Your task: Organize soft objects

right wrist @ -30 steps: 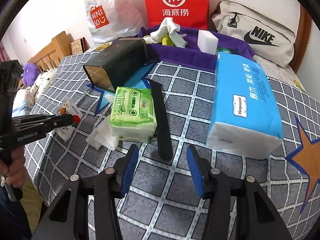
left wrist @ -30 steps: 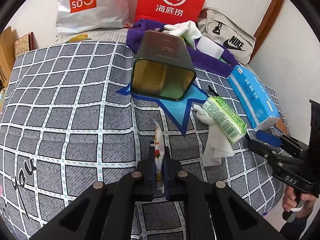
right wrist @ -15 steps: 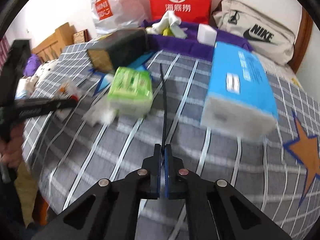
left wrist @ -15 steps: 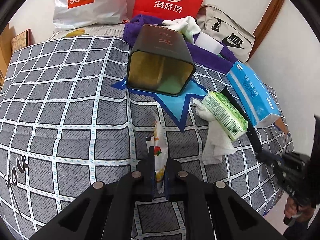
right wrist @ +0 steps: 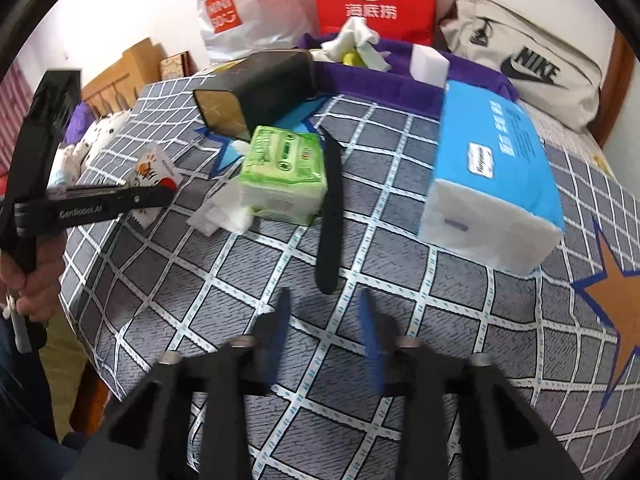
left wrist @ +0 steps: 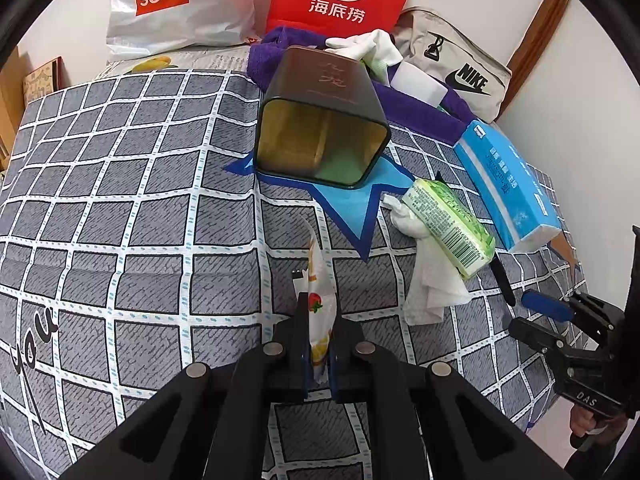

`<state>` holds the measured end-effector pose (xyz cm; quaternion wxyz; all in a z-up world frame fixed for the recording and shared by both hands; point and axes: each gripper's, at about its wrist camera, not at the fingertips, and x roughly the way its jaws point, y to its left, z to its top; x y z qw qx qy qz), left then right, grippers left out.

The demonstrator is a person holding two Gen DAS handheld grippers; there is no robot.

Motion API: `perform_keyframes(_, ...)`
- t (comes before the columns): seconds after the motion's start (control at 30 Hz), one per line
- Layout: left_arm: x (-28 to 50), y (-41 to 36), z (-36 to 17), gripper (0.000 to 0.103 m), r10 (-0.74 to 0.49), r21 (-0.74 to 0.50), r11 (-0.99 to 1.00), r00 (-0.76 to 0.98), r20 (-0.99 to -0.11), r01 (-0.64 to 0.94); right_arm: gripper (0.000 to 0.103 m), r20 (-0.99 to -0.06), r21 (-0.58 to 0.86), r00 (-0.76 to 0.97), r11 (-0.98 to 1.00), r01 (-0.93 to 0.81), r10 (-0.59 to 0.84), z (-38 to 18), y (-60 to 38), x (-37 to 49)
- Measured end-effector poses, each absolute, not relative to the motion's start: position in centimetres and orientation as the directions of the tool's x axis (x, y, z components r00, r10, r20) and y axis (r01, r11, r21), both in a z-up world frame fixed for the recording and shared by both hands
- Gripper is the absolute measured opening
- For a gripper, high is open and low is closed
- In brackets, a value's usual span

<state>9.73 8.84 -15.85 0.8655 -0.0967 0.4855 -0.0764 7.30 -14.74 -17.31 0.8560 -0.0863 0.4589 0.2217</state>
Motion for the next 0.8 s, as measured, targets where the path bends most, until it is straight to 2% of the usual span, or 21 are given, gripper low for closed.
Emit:
perform_keyframes(0.3, 9.8, 8.8, -15.9, 0.007, -0.221, -0.233, 0.972, 0.515, -0.828, 0.043, 0.042, -0.804, -0.039, 0.540, 0.883, -0.467, 0.250, -17.6, -12.6, 10.0)
perform_keyframes(0.37, 9.8, 8.8, -15.9, 0.007, -0.223, -0.235, 0.971, 0.514, -0.828, 0.043, 0.031, -0.813, -0.073, 0.540, 0.882, -0.466, 0.218, -18.2, -12.0, 10.8)
perform_keyframes(0.4, 9.9, 8.8, -15.9, 0.007, -0.225, -0.239, 0.970, 0.514, -0.828, 0.040, 0.009, -0.809, -0.073, 0.543, 0.877, -0.474, 0.226, -18.2, -11.9, 10.9)
perform_keyframes(0.43, 9.9, 8.8, -15.9, 0.007, -0.224, -0.239, 0.970, 0.515, -0.827, 0.037, 0.003, -0.804, -0.068, 0.546, 0.876, -0.478, 0.235, -18.1, -12.0, 10.8)
perform_keyframes(0.8, 10.0, 8.6, -16.0, 0.007, -0.226, -0.233, 0.971, 0.520, -0.823, 0.053, 0.003, -0.840, -0.012, 0.482, 0.880, -0.474, 0.248, -18.2, -14.3, 7.6)
